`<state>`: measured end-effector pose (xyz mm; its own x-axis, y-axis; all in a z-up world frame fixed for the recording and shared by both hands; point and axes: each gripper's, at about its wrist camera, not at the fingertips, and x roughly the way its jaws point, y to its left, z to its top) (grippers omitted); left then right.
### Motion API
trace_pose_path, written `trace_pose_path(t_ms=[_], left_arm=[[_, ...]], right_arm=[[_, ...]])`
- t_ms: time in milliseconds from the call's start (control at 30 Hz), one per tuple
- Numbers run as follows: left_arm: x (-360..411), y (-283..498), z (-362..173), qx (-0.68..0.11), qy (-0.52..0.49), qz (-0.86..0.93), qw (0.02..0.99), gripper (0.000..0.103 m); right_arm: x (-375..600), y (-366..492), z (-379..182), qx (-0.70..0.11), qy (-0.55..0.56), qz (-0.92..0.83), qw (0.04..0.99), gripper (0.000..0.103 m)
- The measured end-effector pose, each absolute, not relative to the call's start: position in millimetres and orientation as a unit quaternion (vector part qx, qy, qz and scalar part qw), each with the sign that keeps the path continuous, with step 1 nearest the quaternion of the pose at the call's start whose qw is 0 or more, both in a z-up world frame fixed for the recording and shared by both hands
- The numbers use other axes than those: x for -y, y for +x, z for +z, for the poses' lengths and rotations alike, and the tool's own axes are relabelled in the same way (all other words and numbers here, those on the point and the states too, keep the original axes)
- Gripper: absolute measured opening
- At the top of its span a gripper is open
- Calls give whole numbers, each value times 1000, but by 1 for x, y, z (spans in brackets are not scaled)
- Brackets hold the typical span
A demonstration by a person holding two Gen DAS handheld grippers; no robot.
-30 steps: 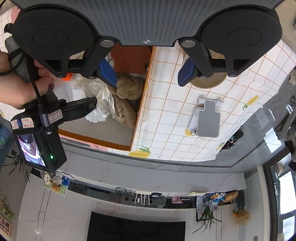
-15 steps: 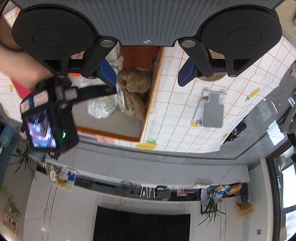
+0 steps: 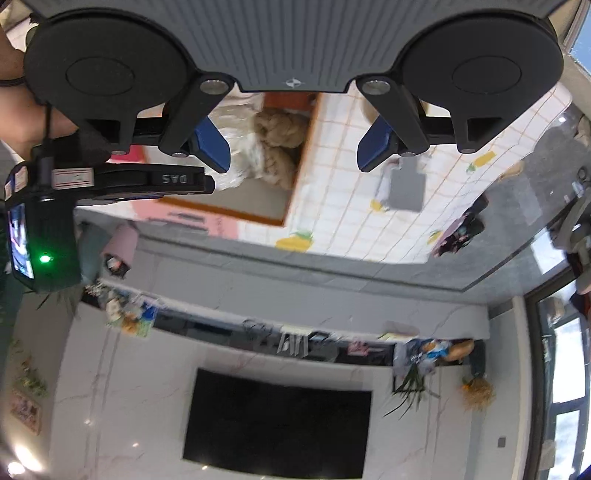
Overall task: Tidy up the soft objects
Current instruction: 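Withdraw both tools from the orange box toward the snack packet on the bed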
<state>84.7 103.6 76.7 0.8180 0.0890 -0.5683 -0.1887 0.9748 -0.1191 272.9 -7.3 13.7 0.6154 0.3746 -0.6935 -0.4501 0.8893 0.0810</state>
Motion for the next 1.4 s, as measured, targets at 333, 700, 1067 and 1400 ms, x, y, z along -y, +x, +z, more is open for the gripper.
trace_pose_path(t_ms=[333, 700, 1067, 1400], left_arm=[[-31, 57, 82, -258, -48, -54, 964, 93], [74, 45, 21, -269, 1, -171, 948, 93], [114, 52, -39, -288, 39, -186, 938, 93], [155, 53, -86, -308, 90, -201, 926, 93]], right_arm=[[114, 207, 65, -313, -46, 190, 929, 80], [249, 136, 3, -369, -58, 118, 920, 86], [327, 133, -92, -421, -30, 75, 903, 87], [335, 173, -125, -399, -32, 74, 913, 93]])
